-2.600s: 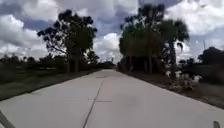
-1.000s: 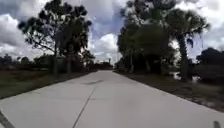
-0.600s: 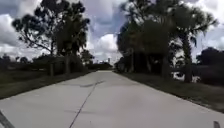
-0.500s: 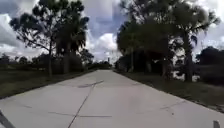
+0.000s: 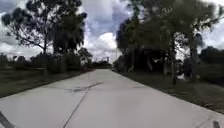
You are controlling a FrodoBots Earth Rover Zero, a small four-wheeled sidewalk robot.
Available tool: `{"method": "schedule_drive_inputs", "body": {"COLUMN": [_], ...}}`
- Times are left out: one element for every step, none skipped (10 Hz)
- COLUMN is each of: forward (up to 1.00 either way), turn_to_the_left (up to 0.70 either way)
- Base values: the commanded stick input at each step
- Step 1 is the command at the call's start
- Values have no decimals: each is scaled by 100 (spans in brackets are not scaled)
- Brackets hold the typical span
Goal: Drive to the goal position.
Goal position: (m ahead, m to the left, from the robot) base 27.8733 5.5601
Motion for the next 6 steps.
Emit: {"method": "schedule_drive_inputs", "body": {"forward": [100,100,100,100,100,100], "turn_to_the_left": [0,0,0,0,0,12]}}
